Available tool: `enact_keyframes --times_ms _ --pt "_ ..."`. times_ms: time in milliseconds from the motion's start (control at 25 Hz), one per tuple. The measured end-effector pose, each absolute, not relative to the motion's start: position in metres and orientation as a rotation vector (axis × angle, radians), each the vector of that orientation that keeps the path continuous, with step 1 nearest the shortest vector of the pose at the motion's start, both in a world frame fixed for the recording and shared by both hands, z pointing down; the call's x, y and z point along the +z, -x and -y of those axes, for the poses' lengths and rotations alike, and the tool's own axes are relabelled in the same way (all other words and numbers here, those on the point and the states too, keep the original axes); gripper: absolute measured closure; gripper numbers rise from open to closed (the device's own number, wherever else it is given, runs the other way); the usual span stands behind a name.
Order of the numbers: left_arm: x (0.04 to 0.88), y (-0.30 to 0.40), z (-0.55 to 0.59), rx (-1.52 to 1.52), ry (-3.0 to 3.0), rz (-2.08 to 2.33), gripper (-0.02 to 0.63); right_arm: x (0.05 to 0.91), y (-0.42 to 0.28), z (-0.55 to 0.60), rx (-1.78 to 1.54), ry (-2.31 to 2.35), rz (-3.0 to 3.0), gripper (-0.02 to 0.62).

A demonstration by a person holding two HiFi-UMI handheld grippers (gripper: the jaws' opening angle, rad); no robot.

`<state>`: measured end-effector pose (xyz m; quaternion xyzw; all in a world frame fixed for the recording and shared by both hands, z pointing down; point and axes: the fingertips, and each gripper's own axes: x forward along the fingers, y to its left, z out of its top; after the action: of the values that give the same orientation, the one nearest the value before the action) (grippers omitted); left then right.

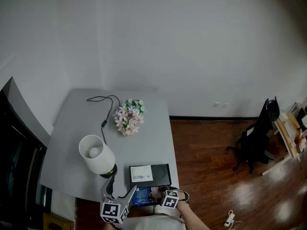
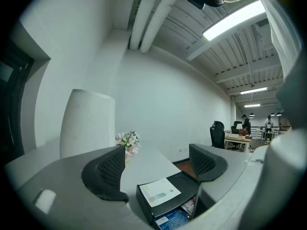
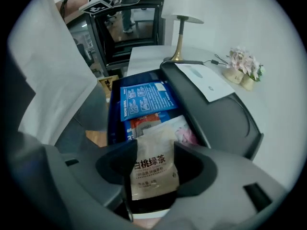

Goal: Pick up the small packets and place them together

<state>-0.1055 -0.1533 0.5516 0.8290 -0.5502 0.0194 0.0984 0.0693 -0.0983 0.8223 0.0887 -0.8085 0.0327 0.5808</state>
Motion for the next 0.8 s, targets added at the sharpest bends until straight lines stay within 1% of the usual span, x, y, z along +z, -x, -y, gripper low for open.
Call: enact_keyframes --times_ms 80,160,280,360,440,560,680,800 --pt "0.553 0.105 0.154 0.062 -2.447 1.621 0.184 0.821 -0.067 0.098 0.097 -0.210 1.879 0.365" --pt "0.553 0.106 0.155 0.060 -2.447 1.624 0.184 0.821 -0.066 0.097 0.111 -0.211 1.887 0.414" --pt "0.554 0.107 0.155 0.058 -2.449 1.632 0.192 0.822 -0.066 0.095 0.122 -0.228 1.914 0.453" --pt "0.553 0.108 0.155 0.058 -2.447 1.637 0.195 0.821 -0.064 0.093 0.146 -0.232 1.923 0.514" --pt "0.553 0.109 0.155 0.060 -2.448 1.641 0.195 0.812 -0.063 0.091 0.170 -0.241 1.944 0.531" --pt "0.552 0.110 0.155 0.066 -2.447 1.646 0.195 0.771 -0.055 0.095 0.181 -0.302 2.059 0.531" --pt "0.554 0.112 0.155 0.070 -2.434 1.648 0.195 0.729 -0.051 0.114 0.115 -0.375 2.166 0.531" --pt "0.556 0.110 0.155 0.078 -2.430 1.641 0.195 0.714 -0.057 0.150 0.027 -0.390 2.188 0.508"
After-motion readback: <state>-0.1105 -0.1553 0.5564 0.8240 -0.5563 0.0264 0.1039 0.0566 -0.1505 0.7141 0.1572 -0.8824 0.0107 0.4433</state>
